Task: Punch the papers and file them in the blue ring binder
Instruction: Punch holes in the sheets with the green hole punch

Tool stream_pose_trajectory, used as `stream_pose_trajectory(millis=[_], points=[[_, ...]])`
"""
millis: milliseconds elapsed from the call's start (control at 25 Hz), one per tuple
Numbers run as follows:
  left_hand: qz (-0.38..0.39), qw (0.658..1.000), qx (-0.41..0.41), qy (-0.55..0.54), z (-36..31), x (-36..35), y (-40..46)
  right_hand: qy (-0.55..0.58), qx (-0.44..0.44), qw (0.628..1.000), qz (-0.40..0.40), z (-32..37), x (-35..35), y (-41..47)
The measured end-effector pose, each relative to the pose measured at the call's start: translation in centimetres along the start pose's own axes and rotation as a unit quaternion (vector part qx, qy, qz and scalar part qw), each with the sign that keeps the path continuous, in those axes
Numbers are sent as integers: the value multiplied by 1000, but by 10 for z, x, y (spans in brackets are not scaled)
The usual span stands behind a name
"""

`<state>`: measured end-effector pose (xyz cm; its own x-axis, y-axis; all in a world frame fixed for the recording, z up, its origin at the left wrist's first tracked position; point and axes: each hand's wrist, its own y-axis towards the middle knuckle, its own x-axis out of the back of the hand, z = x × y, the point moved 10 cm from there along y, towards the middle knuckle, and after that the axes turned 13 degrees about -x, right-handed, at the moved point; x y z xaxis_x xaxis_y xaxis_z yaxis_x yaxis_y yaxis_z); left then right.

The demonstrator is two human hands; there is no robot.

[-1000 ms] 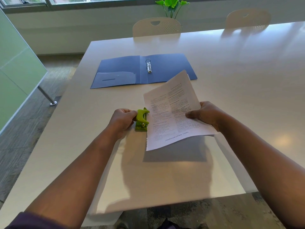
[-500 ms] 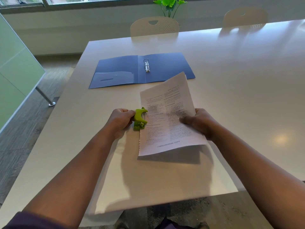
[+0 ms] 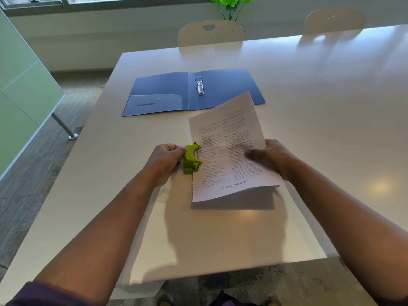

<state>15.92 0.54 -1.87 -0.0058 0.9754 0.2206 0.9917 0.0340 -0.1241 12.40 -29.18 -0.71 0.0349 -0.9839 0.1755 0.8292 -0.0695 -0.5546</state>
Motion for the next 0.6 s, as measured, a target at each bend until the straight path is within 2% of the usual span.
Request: stream_pose_trajectory(millis=[200, 600], points=[[45, 998, 11, 38, 1, -1, 3, -15, -8, 1000, -1, -2, 0, 7], [57, 998, -5, -39, 7, -6, 20, -3, -13, 1000, -22, 3, 2, 19]])
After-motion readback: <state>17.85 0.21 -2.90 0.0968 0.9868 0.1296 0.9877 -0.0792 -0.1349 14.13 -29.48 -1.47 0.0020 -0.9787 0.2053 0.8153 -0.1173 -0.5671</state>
